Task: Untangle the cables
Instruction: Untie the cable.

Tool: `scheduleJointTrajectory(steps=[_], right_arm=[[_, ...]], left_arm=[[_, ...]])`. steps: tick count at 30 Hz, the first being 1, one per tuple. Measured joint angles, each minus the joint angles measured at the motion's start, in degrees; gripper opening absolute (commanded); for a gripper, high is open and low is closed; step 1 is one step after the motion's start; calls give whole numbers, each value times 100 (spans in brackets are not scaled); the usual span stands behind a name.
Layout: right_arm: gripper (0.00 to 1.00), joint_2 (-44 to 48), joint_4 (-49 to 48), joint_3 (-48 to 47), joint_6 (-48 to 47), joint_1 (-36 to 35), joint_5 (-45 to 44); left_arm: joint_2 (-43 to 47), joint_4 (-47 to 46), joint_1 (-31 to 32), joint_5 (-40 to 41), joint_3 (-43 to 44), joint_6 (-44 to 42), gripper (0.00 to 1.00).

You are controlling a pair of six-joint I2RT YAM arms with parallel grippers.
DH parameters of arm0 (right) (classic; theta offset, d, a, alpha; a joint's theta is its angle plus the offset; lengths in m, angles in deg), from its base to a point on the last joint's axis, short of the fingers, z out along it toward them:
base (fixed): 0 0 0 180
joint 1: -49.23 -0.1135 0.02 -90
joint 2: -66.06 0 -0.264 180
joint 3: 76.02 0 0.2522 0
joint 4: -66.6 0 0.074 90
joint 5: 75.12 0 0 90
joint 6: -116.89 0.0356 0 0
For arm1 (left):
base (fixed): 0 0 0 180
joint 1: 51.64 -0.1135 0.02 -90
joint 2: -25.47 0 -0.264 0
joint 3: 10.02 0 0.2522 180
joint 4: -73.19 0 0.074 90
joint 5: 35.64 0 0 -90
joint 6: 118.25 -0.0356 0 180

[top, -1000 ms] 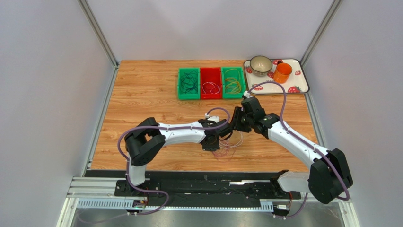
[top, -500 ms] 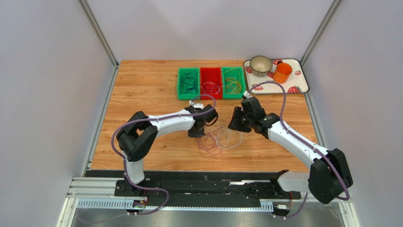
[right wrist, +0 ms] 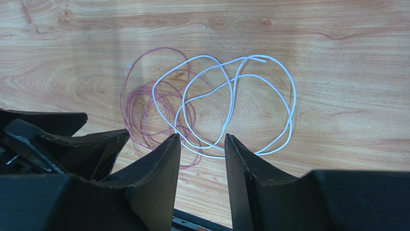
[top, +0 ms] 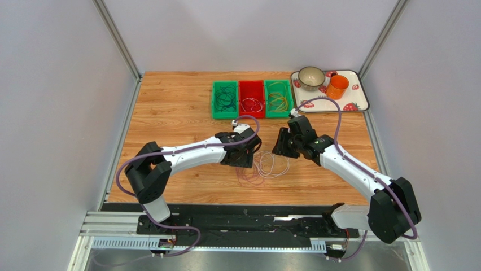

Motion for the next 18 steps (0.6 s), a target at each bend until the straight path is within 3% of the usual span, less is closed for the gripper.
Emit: scheduleJointTrajectory(steps=[11,18], right_arm=[[43,0,2,0,0,0,-2],[43,0,2,0,0,0,0]], left_arm=[[-457,-348,87,-247,-57,48,73],[-640,-350,94,-245,-57,160,59]])
